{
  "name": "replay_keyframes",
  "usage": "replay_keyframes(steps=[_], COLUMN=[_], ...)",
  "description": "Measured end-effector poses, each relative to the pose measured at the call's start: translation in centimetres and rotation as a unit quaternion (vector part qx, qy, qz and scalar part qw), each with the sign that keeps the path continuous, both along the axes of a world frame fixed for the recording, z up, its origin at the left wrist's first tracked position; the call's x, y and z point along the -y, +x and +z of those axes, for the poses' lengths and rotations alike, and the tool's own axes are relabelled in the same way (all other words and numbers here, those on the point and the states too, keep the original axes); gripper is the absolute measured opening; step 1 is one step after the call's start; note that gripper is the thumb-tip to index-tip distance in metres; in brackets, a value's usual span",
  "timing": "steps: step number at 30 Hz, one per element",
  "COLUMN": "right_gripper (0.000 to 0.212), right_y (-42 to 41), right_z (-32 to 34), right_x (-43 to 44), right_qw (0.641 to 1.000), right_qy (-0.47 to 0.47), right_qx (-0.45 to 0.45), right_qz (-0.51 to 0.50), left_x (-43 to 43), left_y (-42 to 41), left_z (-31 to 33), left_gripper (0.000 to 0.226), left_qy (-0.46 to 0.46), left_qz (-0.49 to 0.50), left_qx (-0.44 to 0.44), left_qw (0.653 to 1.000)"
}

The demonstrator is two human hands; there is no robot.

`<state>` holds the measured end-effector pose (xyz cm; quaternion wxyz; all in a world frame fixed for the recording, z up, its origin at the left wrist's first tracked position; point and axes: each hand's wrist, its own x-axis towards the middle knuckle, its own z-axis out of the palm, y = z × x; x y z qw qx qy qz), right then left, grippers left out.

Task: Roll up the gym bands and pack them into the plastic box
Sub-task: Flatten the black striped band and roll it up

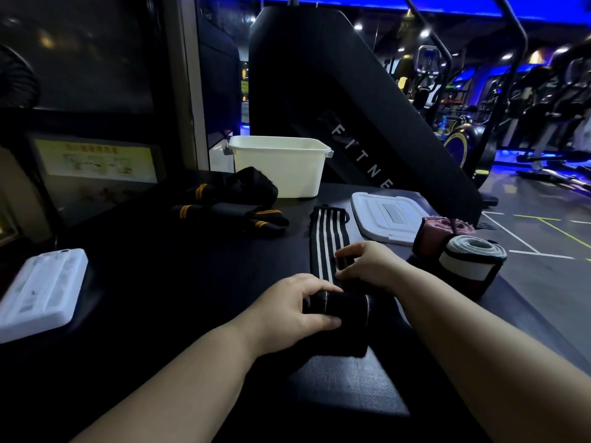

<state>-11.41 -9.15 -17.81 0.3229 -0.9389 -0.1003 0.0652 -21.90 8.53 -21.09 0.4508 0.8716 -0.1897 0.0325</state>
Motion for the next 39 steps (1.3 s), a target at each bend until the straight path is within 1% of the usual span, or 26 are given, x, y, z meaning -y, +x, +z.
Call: replay_keyframes(steps=[3, 7, 10, 13, 19, 23, 24, 25, 26, 27, 28, 29, 30, 31, 32, 34, 36, 37, 39], right_gripper=[0.06, 0.067, 0.071, 0.069, 0.068, 0.069, 0.073, 0.088, 0.111, 0.124, 0.116, 0.089, 0.061, 0.044, 0.036, 0.026, 0.026, 0.026, 0.017], right_y=[0.7, 1.6, 2.1, 2.5, 2.3, 1.7, 1.5, 1.1, 0.7, 0.6, 0.6, 0.5, 0.1, -0.5, -0.9, -1.1, -2.5, -3.3, -4.4], right_z=[-0.3, -1.1, -1.7, -1.9, -2.3, -2.2, -2.1, -2.0, -1.8, -2.0, -2.0, -2.1, -1.6, -0.8, -0.5, -0.2, 0.3, 0.4, -0.4], right_x=[0.5, 1.2, 1.0, 1.1, 1.5, 2.0, 2.1, 2.1, 2.3, 2.7, 2.9, 2.8, 2.8, 2.6, 2.7, 3.2, 3.2, 3.1, 3.1], right_qw=[0.996, 0.987, 0.976, 0.97, 0.962, 0.954, 0.955, 0.953, 0.956, 0.954, 0.963, 0.967, 0.976, 0.985, 0.985, 0.982, 0.961, 0.952, 0.953], right_qy=[-0.087, -0.15, -0.196, -0.22, -0.249, -0.257, -0.243, -0.229, -0.2, -0.178, -0.141, -0.087, 0.012, 0.061, 0.086, 0.158, 0.263, 0.291, 0.28], right_qx=[0.019, 0.015, 0.007, -0.01, -0.001, 0.048, 0.05, 0.046, 0.045, 0.053, 0.026, 0.041, 0.016, 0.041, 0.07, 0.043, 0.031, 0.029, 0.04], right_qz=[0.018, 0.048, 0.091, 0.106, 0.116, 0.144, 0.164, 0.193, 0.212, 0.235, 0.227, 0.235, 0.216, 0.156, 0.128, 0.094, 0.084, 0.09, 0.109], left_x=[0.0, 0.0, 0.0, 0.0, 0.2, 0.5, 0.5, 0.5, 0.5, 0.5, 0.6, 0.6, 0.6, 0.7, 0.7, 0.7, 0.8, 0.9, 1.1], left_y=[0.0, 0.1, 0.3, 0.4, 0.3, 0.4, 0.4, 0.4, 0.3, 0.3, 0.3, 0.2, 0.2, 0.2, 0.3, 0.4, 0.7, 0.8, 1.4], left_z=[0.0, 0.0, -0.1, -0.2, 0.0, 0.1, 0.1, 0.2, 0.2, 0.3, 0.4, 0.5, 0.5, 0.6, 0.6, 0.6, 0.9, 1.1, 1.7], left_gripper=[0.035, 0.035, 0.034, 0.033, 0.028, 0.026, 0.026, 0.027, 0.027, 0.026, 0.025, 0.023, 0.022, 0.02, 0.02, 0.019, 0.021, 0.023, 0.028], left_qy=[-0.006, -0.011, -0.015, -0.021, -0.031, -0.009, -0.009, -0.011, -0.014, -0.021, -0.033, -0.046, -0.056, -0.061, -0.061, -0.067, -0.081, -0.079, -0.071], left_qz=[0.0, -0.001, 0.0, 0.001, 0.021, 0.043, 0.047, 0.049, 0.051, 0.051, 0.051, 0.052, 0.055, 0.059, 0.066, 0.07, 0.067, 0.07, 0.07], left_qx=[0.0, -0.004, -0.004, -0.009, -0.024, -0.027, -0.031, -0.035, -0.041, -0.05, -0.063, -0.076, -0.087, -0.094, -0.099, -0.117, -0.146, -0.158, -0.184], left_qw=[1.0, 1.0, 1.0, 1.0, 0.999, 0.999, 0.998, 0.998, 0.998, 0.997, 0.996, 0.995, 0.993, 0.992, 0.991, 0.988, 0.984, 0.982, 0.978])
